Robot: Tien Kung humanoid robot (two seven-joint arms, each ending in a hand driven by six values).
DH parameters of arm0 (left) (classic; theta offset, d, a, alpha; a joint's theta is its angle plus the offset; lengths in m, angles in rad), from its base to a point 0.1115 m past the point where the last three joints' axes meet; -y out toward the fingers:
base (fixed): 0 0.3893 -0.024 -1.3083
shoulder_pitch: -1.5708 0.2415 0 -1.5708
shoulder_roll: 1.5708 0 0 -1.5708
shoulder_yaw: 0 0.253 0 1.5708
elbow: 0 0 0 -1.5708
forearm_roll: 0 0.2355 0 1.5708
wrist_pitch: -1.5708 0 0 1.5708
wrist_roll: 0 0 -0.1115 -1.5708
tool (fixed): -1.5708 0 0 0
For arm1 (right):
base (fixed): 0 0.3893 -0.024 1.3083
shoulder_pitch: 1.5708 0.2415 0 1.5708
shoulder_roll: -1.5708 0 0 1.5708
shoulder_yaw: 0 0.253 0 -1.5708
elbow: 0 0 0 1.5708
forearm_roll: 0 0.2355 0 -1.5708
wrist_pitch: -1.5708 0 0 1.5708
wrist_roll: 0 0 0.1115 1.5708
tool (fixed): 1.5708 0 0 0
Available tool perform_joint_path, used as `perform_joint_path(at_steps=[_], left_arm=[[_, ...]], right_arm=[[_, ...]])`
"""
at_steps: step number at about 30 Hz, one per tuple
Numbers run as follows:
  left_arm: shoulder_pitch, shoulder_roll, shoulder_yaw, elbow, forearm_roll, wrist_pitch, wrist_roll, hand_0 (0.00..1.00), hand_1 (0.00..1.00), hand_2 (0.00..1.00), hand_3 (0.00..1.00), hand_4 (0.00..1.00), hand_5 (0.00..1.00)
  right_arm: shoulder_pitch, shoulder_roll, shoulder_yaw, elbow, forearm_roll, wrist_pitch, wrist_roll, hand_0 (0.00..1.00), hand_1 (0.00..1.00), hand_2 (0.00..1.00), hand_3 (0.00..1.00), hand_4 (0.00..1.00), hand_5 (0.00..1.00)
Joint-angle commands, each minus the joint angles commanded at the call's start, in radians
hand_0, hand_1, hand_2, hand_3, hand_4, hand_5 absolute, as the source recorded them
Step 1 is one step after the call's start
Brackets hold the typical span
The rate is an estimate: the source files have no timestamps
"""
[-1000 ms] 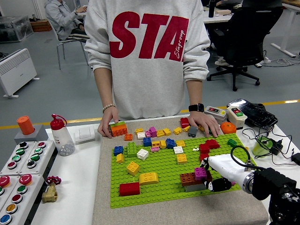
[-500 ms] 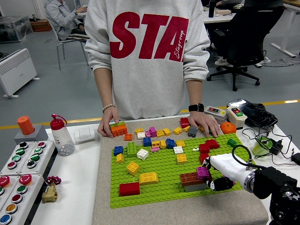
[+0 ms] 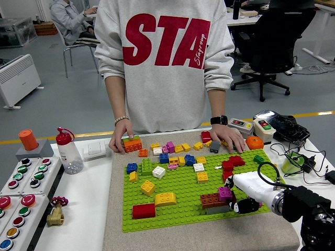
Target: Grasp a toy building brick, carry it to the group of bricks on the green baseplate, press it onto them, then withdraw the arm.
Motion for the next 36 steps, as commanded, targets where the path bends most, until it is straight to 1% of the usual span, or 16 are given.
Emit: perform_joint_path(at_steps=[4,5,11,12,23,24,29,30,35,36], left_arm=[[0.002,0.000,0.000,0.000,0.002,0.001,0.001,0.742,0.751,0.839,0.704,0.495,0.998],[0.002,0.000,-0.001,0.000,0.002,0.001,0.001,0.741,0.750,0.835,0.704,0.495,0.998],[0.004,0.000,0.001,0.000,0.003,0.001,0.001,0.741,0.750,0.835,0.704,0.495,0.998],[0.004,0.000,0.001,0.000,0.003,0.001,0.001,0.741,0.750,0.836,0.705,0.495,0.998],[0.009,0.000,0.004,0.000,0.003,0.001,0.003,0.740,0.750,0.836,0.705,0.495,0.998],[0.009,0.000,0.004,0.000,0.002,0.001,0.003,0.740,0.750,0.836,0.705,0.495,0.998],[0.009,0.000,0.006,0.000,-0.001,0.001,0.002,0.740,0.750,0.836,0.705,0.495,0.998],[0.009,0.000,0.006,0.000,-0.001,0.000,0.002,0.738,0.748,0.834,0.703,0.495,0.998],[0.007,0.000,0.008,0.000,-0.004,0.000,0.001,0.738,0.748,0.834,0.703,0.495,0.998],[0.007,0.000,0.008,0.000,-0.005,0.000,0.001,0.737,0.749,0.834,0.703,0.495,0.998]], right_arm=[[0.000,0.000,0.000,-0.002,-0.002,0.003,0.001,0.786,0.733,0.755,0.655,0.524,0.262],[0.000,0.000,0.000,-0.003,-0.003,0.004,0.002,0.790,0.759,0.783,0.691,0.541,0.269],[-0.001,0.001,0.001,-0.003,-0.006,0.009,0.005,0.790,0.759,0.783,0.691,0.541,0.269],[-0.001,0.001,0.002,-0.003,-0.007,0.009,0.006,0.793,0.764,0.802,0.704,0.546,0.272],[-0.005,0.001,0.006,0.004,-0.012,0.013,0.014,0.794,0.771,0.816,0.723,0.561,0.271],[-0.005,0.002,0.006,0.004,-0.012,0.014,0.014,0.798,0.776,0.832,0.752,0.577,0.281],[-0.005,0.001,0.008,0.005,-0.011,0.020,0.015,0.798,0.776,0.832,0.752,0.577,0.281],[-0.005,0.001,0.008,0.006,-0.011,0.021,0.016,0.804,0.786,0.852,0.774,0.594,0.293],[-0.005,0.001,0.012,0.007,-0.009,0.027,0.016,0.804,0.786,0.852,0.774,0.594,0.293],[-0.005,0.001,0.012,0.008,-0.008,0.028,0.016,0.805,0.786,0.860,0.790,0.609,0.306]])
